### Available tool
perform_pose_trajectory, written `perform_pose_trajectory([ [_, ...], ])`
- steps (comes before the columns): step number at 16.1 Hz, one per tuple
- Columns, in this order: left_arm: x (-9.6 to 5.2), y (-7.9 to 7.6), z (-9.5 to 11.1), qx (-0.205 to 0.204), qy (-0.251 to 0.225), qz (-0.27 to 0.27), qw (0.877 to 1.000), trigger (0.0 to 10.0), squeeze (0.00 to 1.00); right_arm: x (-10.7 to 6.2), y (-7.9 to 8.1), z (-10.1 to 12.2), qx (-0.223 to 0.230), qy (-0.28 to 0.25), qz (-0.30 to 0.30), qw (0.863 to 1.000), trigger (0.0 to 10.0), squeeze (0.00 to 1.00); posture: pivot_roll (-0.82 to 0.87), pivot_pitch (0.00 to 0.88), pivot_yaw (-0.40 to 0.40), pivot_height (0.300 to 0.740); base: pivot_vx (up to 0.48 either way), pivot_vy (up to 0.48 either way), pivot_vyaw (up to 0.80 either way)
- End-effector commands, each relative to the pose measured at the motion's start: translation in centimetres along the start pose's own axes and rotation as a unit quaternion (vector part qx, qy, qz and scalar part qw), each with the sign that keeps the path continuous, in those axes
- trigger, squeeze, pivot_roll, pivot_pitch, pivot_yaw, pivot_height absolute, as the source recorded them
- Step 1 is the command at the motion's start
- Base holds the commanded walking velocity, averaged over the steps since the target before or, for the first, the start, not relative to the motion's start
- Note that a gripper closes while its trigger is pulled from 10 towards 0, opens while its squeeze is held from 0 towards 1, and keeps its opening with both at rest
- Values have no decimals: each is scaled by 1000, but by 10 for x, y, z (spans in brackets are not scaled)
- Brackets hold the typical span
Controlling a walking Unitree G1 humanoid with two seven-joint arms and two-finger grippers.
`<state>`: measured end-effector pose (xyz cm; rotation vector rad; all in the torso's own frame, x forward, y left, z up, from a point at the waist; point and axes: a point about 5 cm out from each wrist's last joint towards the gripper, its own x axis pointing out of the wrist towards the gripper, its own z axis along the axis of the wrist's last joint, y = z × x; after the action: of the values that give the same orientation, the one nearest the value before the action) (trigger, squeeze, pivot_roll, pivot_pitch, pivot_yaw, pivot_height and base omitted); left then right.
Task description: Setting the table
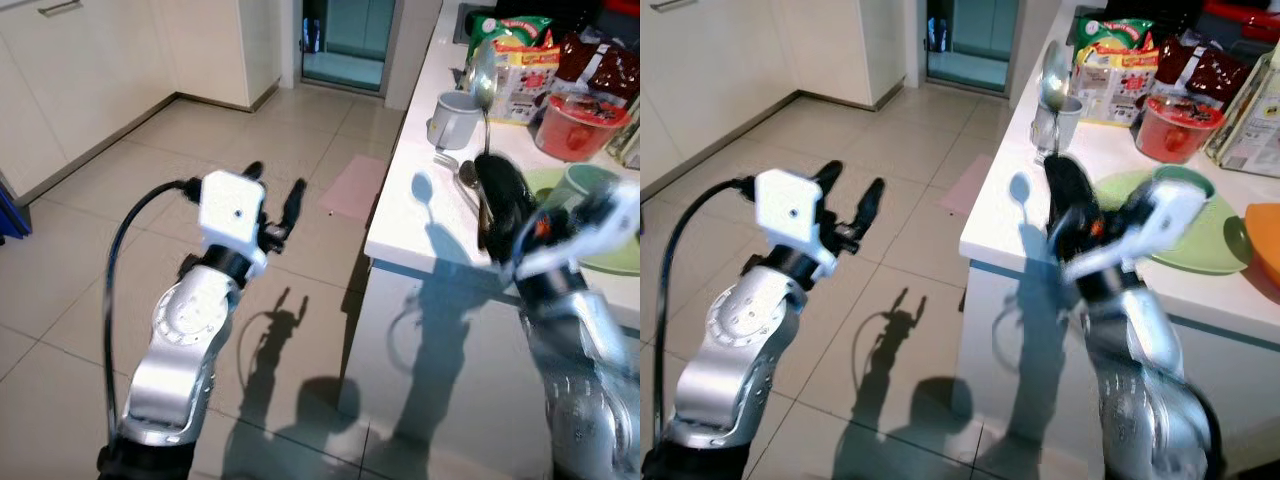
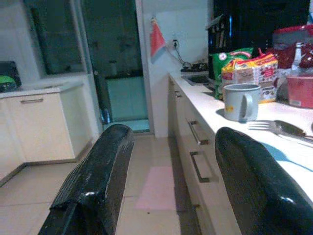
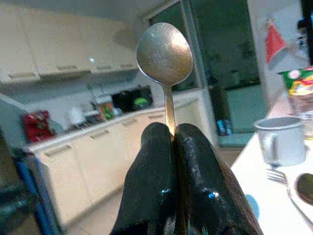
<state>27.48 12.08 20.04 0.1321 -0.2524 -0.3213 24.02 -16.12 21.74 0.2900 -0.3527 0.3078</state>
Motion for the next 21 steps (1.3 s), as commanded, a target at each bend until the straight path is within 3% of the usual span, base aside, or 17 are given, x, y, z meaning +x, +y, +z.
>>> perform_pose_trajectory([
  [1, -5, 1, 1, 2, -6, 7, 1000, 10000, 0, -5, 7, 6, -81, -14, 15, 997, 10000, 0, -14, 0, -50, 740, 0, -472, 0],
  [2, -8, -1, 0, 2, -6, 5, 1000, 10000, 0, -7, 11, 7, -128, -11, 30, 991, 10000, 0, -13, 0, -58, 740, 0, -472, 0],
  [4, -9, -2, -3, 6, -3, 6, 1000, 10000, 0, -7, 7, 8, -161, -19, 32, 986, 10000, 0, 15, 0, -73, 740, 0, -476, 0],
  [7, -13, 2, -2, 11, -6, 7, 1000, 10000, 0, -22, -3, -5, -211, -17, 9, 977, 10000, 0, 18, 0, -81, 740, 0, -477, -204],
  [12, -20, -3, -6, 12, -2, -5, 1000, 10000, 0, -29, -4, -7, -210, -37, -3, 977, 10000, 0, 22, 0, -83, 740, 0, -476, -789],
  [18, -16, -3, -6, 15, -4, -12, 1000, 10000, 0, -25, -3, -8, -192, -46, -5, 980, 10000, 0, 24, 0, -73, 740, 0, -458, -800],
  [21, -7, 6, -1, 24, -9, 1, 1000, 10000, 0, -20, 0, -12, -182, -36, 6, 983, 10000, 0, 16, 0, -60, 740, 0, -436, -248],
])
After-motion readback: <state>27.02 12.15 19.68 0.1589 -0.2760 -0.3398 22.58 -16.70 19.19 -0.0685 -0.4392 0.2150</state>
